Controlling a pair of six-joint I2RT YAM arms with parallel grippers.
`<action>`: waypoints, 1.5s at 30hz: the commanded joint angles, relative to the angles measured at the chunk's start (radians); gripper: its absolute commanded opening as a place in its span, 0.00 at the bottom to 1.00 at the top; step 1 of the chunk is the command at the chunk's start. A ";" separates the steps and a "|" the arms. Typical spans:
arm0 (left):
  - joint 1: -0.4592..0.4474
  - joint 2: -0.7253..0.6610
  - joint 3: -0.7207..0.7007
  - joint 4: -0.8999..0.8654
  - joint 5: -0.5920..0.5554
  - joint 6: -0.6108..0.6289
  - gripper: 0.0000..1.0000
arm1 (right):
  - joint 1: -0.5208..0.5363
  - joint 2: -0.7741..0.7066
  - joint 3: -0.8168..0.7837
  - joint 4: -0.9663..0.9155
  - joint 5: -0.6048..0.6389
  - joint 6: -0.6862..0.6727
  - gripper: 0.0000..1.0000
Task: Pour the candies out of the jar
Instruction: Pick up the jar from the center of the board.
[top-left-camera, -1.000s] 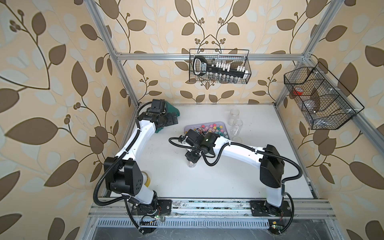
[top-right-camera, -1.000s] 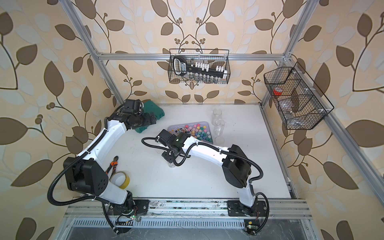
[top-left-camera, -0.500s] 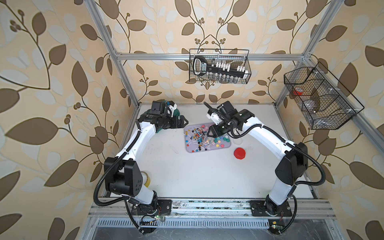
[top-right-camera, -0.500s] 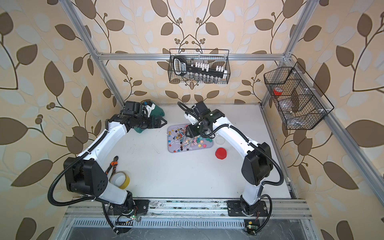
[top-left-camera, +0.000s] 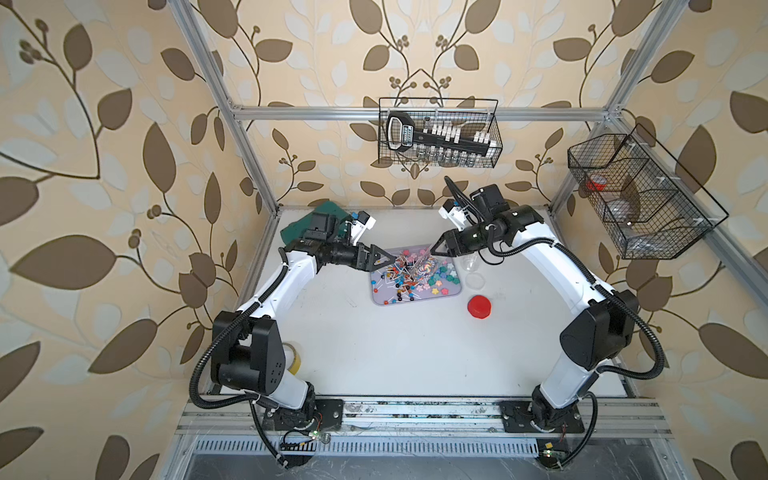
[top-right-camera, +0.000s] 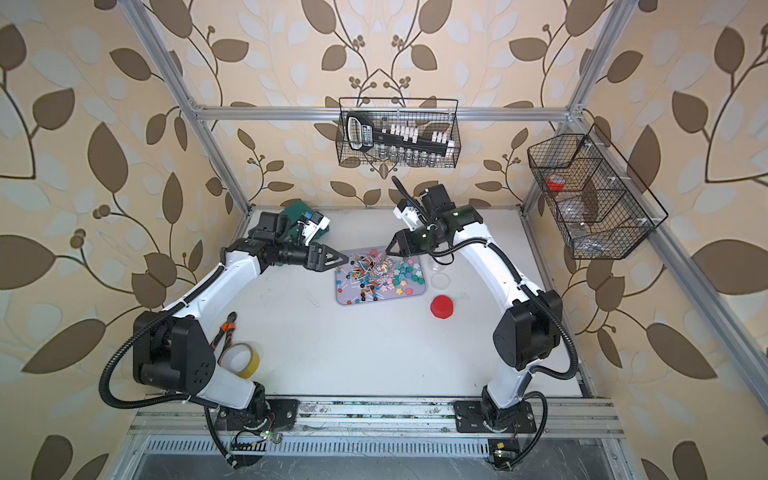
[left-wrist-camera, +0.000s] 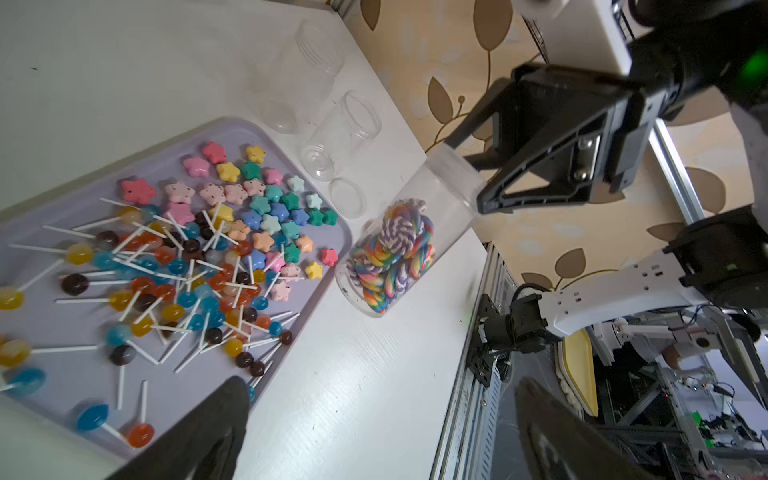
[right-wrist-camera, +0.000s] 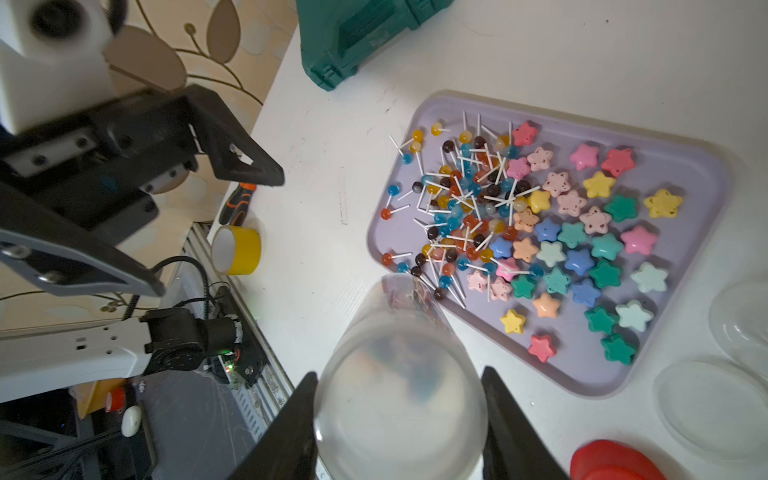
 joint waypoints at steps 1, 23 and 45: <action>-0.038 -0.053 -0.010 0.012 0.029 0.091 0.99 | -0.035 0.005 0.047 -0.023 -0.160 -0.001 0.35; -0.128 0.008 0.048 0.032 0.101 0.046 0.99 | 0.025 0.065 0.083 0.000 -0.465 0.062 0.36; -0.148 -0.023 0.036 -0.025 0.119 0.108 0.75 | 0.035 0.106 0.145 0.022 -0.453 0.100 0.36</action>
